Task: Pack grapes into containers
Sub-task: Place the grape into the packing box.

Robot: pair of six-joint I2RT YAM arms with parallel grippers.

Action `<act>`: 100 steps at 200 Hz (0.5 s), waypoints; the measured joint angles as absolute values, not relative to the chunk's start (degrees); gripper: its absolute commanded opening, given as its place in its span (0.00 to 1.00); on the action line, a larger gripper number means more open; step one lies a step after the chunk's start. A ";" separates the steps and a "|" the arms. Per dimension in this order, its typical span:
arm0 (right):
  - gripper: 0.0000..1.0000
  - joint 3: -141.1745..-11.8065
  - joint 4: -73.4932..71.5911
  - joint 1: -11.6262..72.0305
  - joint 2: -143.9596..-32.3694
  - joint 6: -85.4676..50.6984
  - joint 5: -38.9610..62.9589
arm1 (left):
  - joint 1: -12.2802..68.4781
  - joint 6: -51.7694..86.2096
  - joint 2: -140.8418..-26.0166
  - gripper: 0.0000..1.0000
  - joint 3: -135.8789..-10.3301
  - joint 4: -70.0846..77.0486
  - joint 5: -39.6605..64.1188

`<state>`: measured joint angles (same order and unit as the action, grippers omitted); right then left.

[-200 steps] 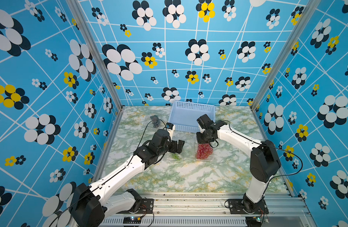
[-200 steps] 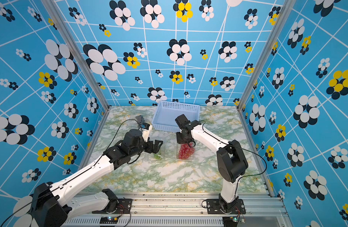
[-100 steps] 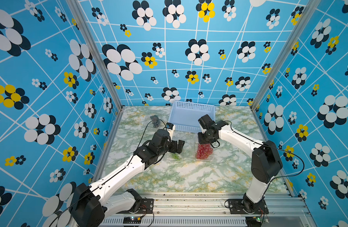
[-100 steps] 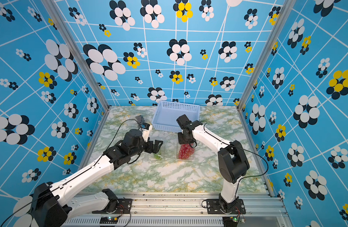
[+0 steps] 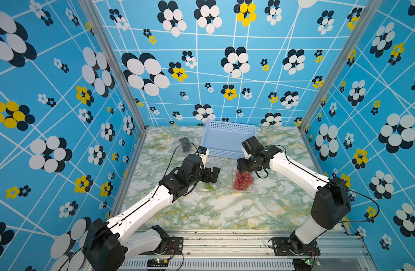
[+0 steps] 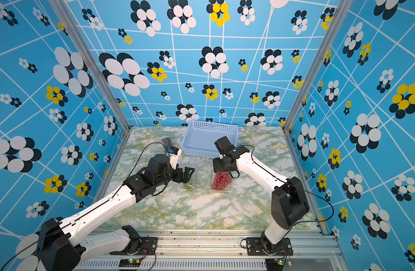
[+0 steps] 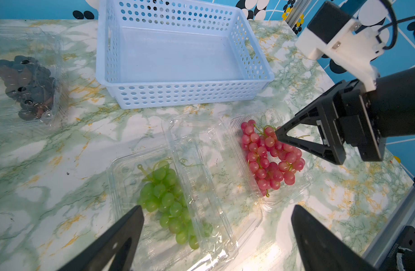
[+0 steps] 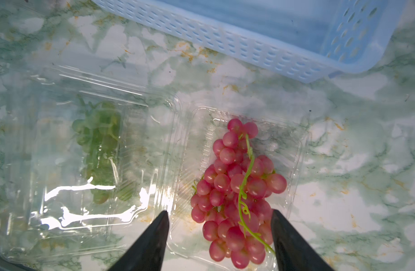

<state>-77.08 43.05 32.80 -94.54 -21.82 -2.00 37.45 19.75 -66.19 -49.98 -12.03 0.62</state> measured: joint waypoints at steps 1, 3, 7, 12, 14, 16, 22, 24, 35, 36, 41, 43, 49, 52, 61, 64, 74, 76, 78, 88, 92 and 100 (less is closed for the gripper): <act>0.77 -76.99 43.07 32.80 -94.52 -21.78 -2.00 | 37.45 19.75 -66.22 1.00 -49.98 -12.03 0.62; 0.78 -76.71 43.07 32.80 -94.41 -21.85 -1.91 | 37.45 19.75 -66.24 1.00 -50.00 -12.05 0.62; 0.79 -76.23 43.00 32.75 -94.17 -21.96 -1.76 | 37.45 19.77 -66.32 1.00 -49.98 -12.05 0.60; 0.81 -75.44 43.03 32.73 -93.84 -22.20 -1.32 | 37.45 19.86 -66.37 1.00 -49.98 -12.05 0.62; 0.81 -75.26 43.03 32.73 -93.76 -22.11 -1.23 | 37.45 19.90 -66.39 0.99 -49.98 -12.05 0.62; 0.82 -74.94 43.05 32.71 -93.58 -22.04 -1.04 | 37.45 19.90 -66.46 1.00 -49.98 -12.05 0.62; 0.82 -74.13 43.00 32.69 -93.23 -22.22 -0.51 | 37.45 19.90 -66.50 0.99 -49.98 -12.01 0.62; 0.83 -73.80 43.00 32.69 -93.14 -22.37 -0.38 | 37.45 19.90 -66.57 1.00 -49.98 -12.01 0.62; 0.83 -72.18 42.76 32.69 -92.68 -22.76 0.58 | 37.45 19.92 -66.85 1.00 -50.00 -11.97 0.64; 0.83 -72.05 42.74 32.69 -92.66 -22.74 0.62 | 37.45 19.92 -66.87 1.00 -49.98 -11.97 0.64; 0.84 -71.26 42.52 32.69 -92.51 -23.07 0.91 | 37.45 19.92 -67.05 1.00 -50.00 -11.94 0.67; 0.84 -70.91 42.37 32.69 -92.47 -23.09 1.10 | 37.45 19.92 -67.11 1.00 -49.98 -11.92 0.67; 0.84 -69.91 41.95 32.69 -92.29 -23.33 1.63 | 37.45 19.94 -67.33 1.00 -49.98 -11.88 0.82; 0.84 -69.43 41.78 32.69 -92.27 -23.38 1.93 | 37.45 19.94 -67.44 1.00 -49.98 -11.84 0.82; 0.84 -68.14 41.21 32.64 -92.20 -23.83 2.83 | 37.45 19.94 -67.68 0.99 -49.98 -11.79 0.89; 0.84 -67.83 41.08 32.62 -92.20 -23.97 3.14 | 37.45 19.94 -67.72 0.99 -49.98 -11.81 0.91; 0.84 -66.98 40.40 32.60 -92.20 -24.49 3.97 | 37.45 19.97 -67.83 0.99 -49.98 -11.81 1.04; 0.84 -66.89 40.34 32.60 -92.20 -24.56 4.05 | 37.45 19.97 -67.83 1.00 -49.98 -11.81 1.04; 0.84 -66.81 40.18 32.60 -92.20 -24.71 4.25 | 37.45 19.94 -67.83 1.00 -49.98 -11.81 1.04; 0.84 -66.43 39.42 32.60 -92.20 -25.06 4.89 | 37.45 19.94 -67.81 1.00 -49.98 -11.79 1.06; 0.84 -66.37 39.18 32.60 -92.20 -25.12 5.13 | 37.45 19.94 -67.81 1.00 -49.98 -11.79 1.06; 0.84 -66.28 38.52 32.64 -92.23 -25.45 5.52 | 37.45 19.94 -67.81 1.00 -49.98 -11.81 1.04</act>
